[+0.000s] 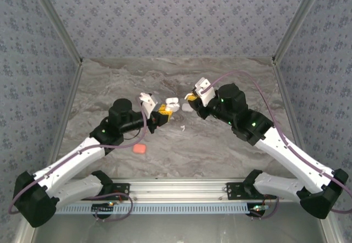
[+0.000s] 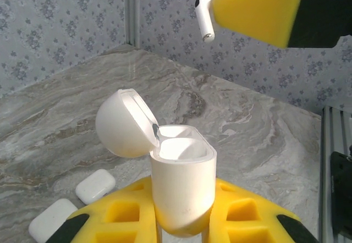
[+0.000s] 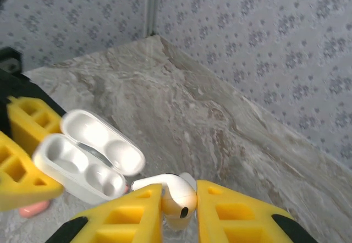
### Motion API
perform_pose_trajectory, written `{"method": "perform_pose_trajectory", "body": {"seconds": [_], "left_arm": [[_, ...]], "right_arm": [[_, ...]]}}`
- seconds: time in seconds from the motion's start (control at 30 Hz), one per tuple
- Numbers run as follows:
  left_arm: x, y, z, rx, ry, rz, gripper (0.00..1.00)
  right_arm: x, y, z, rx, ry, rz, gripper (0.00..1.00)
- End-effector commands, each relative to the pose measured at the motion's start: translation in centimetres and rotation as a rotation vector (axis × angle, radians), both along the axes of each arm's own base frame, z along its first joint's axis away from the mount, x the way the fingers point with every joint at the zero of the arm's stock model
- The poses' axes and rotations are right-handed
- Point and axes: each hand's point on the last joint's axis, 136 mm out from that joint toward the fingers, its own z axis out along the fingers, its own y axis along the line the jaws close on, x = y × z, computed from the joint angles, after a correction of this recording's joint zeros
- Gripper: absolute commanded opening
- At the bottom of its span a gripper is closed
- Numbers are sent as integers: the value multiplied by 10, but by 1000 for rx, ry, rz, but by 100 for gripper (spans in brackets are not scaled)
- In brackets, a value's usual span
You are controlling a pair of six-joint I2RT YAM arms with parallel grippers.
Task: Insert the wireless bluetooth earbuds into the charging case
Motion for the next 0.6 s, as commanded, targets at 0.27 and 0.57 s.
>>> {"method": "perform_pose_trajectory", "body": {"seconds": [0.27,0.57], "left_arm": [[-3,-12,29,-76,-42,-59,4],[-2,-12,30,-77,-43,-60,4]], "right_arm": [[-14,37,1,-13,-50,138,22],[-15,45,-12,-46,-25,165,22]]}}
